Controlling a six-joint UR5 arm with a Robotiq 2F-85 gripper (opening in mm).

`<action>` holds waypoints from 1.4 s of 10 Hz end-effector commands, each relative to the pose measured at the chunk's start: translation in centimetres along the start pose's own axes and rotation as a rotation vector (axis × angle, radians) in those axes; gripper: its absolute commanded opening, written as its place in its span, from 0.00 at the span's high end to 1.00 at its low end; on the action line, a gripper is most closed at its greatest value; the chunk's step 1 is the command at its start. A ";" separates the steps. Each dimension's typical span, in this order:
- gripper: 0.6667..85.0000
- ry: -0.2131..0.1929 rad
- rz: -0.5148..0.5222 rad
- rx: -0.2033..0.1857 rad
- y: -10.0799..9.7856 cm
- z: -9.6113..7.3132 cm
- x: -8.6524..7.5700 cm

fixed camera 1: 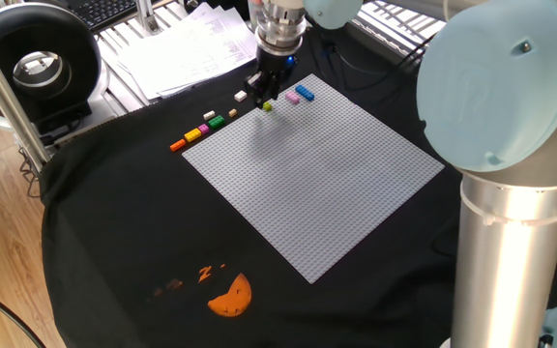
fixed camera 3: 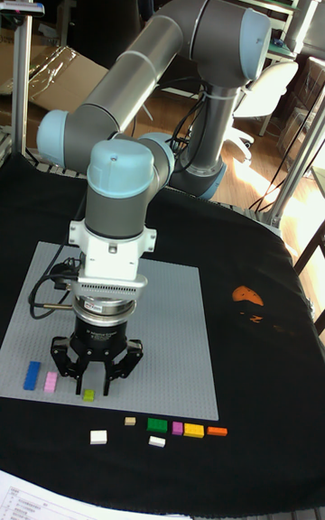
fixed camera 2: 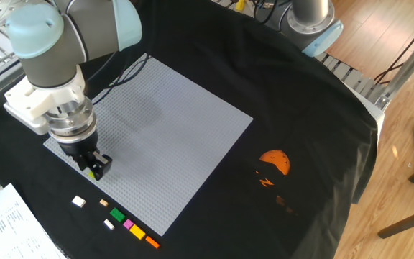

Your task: Build with small Lego blocks

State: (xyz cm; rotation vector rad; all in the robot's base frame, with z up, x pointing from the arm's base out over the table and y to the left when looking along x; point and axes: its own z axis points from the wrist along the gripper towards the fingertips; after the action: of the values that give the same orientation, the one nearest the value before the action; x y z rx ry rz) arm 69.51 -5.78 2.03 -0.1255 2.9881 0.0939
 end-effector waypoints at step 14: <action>0.80 0.069 -0.060 0.025 -2.7 -2.6 -1.5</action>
State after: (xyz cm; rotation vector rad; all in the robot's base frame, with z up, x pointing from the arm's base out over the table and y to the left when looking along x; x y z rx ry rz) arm 70.68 -8.51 4.44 -0.2218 3.0517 0.0349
